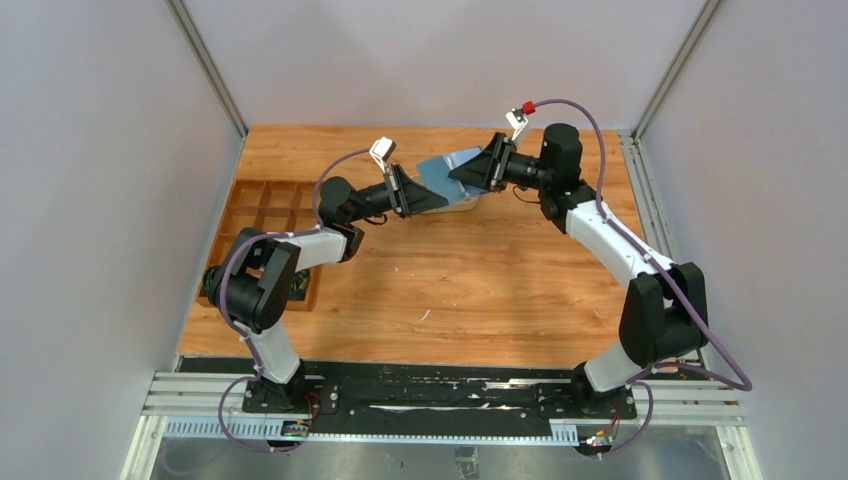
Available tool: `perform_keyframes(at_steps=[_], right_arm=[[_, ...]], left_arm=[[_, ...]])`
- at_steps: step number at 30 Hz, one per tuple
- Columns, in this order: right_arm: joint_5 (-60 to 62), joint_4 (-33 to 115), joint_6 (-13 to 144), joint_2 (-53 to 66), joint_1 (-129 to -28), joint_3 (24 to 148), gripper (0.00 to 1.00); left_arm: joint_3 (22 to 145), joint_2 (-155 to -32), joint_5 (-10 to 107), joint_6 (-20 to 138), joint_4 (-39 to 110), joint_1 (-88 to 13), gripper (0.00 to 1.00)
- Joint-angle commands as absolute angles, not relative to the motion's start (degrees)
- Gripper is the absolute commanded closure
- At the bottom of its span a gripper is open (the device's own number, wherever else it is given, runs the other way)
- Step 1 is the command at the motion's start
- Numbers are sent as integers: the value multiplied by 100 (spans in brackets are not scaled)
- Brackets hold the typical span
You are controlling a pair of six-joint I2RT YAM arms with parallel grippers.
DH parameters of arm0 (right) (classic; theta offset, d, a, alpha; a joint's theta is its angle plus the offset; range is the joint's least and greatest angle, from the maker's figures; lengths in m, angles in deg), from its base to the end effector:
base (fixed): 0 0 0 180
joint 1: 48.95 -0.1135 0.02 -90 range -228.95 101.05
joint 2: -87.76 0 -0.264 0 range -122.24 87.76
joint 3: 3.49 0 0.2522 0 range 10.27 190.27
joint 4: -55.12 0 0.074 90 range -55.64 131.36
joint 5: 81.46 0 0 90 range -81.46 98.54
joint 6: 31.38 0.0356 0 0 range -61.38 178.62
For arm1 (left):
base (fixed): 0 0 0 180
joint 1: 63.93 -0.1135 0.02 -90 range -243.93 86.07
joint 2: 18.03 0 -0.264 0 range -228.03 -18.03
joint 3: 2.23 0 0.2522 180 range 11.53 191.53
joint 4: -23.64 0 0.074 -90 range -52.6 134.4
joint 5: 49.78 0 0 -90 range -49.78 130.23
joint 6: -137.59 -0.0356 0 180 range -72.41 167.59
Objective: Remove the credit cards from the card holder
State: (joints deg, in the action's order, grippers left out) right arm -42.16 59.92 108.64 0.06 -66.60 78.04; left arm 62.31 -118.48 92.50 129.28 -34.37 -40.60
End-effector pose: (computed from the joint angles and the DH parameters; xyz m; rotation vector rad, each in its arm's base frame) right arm 0.3315 0.1344 0.3479 -0.2767 1.8211 1.5668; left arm 0.3202 -0.1688 0.2612 0.2024 1.6700 -2.0082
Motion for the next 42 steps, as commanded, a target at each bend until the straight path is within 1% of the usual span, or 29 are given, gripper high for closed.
perform_keyframes(at_steps=[1,6,8,10,11,12,22,23,24,30,42], right_arm=[[-4172,6191,10947,66,-6601,7685,55],[-4208,6314,11043,9,-6603,7715,56],[-4204,6324,11047,0,-6601,7716,58],[-4204,6333,11056,-1,-6602,7716,63],[-4208,6344,11072,-7,-6601,7711,69],[-4208,6354,11074,-14,-6601,7708,72],[-4227,6394,11113,-35,-6601,7724,88],[-4231,6380,11109,-24,-6601,7724,98],[-4227,6346,11099,-22,-6601,7732,100],[-4234,6039,10795,96,-6501,7861,100],[-4335,6200,10985,346,-5627,7714,100]], left_arm=[[6374,-11695,9340,12928,-3766,-4046,100],[6344,-11700,9346,12924,-3781,-4047,100],[6334,-11699,9356,12928,-3793,-4047,100],[6321,-11703,9351,12932,-3804,-4046,100],[6314,-11704,9357,12932,-3811,-4047,100],[6312,-11712,9360,12937,-3818,-4047,100],[6296,-11778,9384,13020,-3949,-4047,100],[6295,-11778,9377,13028,-3957,-4047,100],[6291,-11785,9375,13033,-3967,-4047,100],[6269,-11813,9372,13141,-4109,-4079,100],[6233,-11808,9384,13205,-4235,-4106,100]])
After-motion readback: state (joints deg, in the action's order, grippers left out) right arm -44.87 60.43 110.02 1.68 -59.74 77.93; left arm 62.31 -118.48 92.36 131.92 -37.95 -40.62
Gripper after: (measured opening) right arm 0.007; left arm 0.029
